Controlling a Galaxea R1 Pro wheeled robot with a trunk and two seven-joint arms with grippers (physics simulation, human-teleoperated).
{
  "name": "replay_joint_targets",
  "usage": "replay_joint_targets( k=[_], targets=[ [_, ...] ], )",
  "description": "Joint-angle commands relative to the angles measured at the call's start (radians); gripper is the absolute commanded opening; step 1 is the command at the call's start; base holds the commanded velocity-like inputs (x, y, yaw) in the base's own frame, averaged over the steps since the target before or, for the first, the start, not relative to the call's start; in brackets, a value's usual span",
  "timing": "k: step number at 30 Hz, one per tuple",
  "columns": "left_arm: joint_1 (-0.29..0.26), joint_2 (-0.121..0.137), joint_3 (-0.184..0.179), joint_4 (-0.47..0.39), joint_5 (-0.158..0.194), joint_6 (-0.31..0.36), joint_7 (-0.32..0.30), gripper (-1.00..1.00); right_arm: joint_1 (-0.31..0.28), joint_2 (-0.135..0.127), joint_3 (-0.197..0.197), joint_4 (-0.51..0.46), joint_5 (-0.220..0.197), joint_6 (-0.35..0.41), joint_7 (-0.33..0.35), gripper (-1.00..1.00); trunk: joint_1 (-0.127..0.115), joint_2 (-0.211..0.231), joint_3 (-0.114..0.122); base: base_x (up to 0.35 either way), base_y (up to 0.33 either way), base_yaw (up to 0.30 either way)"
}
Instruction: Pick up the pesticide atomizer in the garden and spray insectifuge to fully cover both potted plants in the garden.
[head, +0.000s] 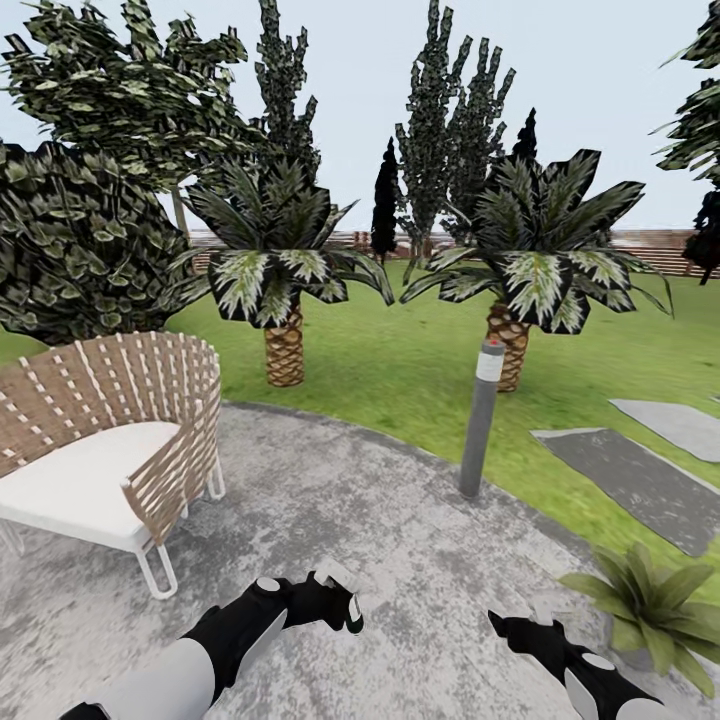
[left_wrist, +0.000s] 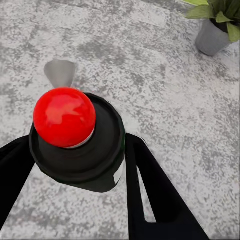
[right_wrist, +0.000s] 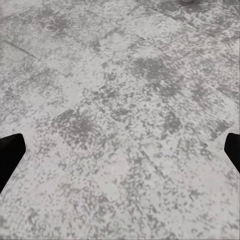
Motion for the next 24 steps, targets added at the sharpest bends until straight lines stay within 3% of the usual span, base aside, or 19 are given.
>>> replay_joint_targets(
  k=[1, 24],
  targets=[
    [-0.001, 0.001, -0.003, -0.001, 0.011, 0.008, -0.001, -1.0, -0.001, 0.0, -0.008, 0.0, 0.009, -0.003, 0.004, 1.0, 0.0, 0.0, -0.001, 0.194, 0.269, -0.009],
    [-0.001, 0.001, -0.003, -0.001, 0.011, 0.008, 0.0, -1.0, -0.001, 0.0, -0.007, 0.0, 0.013, -0.003, 0.004, 1.0, 0.0, 0.0, -0.001, 0.177, 0.274, -0.254]
  ],
)
